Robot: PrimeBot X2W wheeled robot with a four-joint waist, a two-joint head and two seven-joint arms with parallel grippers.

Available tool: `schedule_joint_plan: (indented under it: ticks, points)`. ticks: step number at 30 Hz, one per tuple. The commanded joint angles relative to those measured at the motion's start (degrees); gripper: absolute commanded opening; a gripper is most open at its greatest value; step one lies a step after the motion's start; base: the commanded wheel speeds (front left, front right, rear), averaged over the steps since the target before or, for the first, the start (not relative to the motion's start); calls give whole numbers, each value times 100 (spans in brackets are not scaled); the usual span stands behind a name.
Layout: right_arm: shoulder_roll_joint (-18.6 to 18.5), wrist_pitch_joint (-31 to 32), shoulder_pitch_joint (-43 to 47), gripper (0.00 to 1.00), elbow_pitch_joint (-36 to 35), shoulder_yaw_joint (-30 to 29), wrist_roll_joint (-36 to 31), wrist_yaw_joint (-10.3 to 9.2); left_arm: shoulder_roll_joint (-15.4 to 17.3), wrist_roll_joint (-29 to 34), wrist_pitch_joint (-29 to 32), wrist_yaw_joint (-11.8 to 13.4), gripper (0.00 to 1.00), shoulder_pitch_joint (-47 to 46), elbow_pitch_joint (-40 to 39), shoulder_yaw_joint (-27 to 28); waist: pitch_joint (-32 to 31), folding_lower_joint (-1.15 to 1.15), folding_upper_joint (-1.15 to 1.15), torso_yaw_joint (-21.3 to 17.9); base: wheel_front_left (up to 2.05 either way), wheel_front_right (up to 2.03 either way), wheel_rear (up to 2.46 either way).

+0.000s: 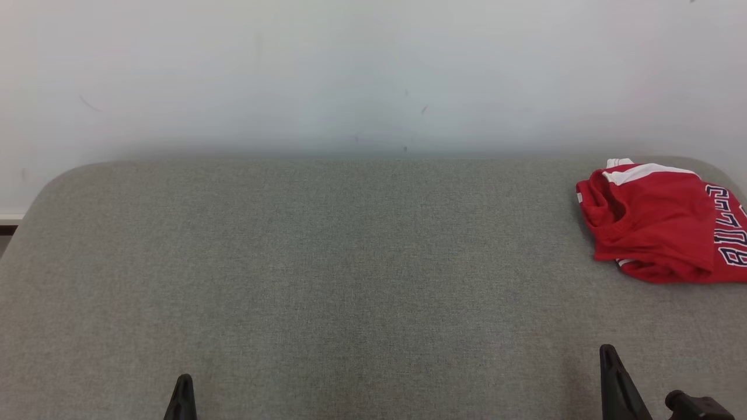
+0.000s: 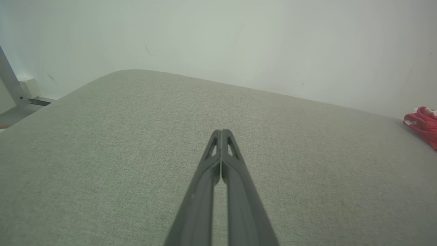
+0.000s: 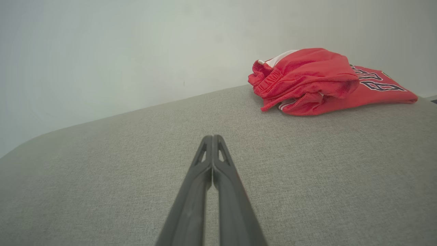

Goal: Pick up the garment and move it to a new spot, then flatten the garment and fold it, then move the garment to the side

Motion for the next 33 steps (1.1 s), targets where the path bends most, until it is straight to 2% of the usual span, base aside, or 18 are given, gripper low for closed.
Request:
schedule_joint_plan:
  ticks: [1,17,33]
  points:
    - [-7,59,-67,0,-131,-37,308,0,13,-315,64,-13,0,-165,-55,23,2,0,0,0,0,0,0]
    - [-9,426,-116,0,-244,-132,1985,1,19,-2002,476,-108,0,-445,97,47,11,0,0,-4,0,0,0]
    - [-12,748,-184,0,-314,-223,3385,1,24,-3411,823,-186,0,-680,227,67,21,0,0,-8,0,0,0]
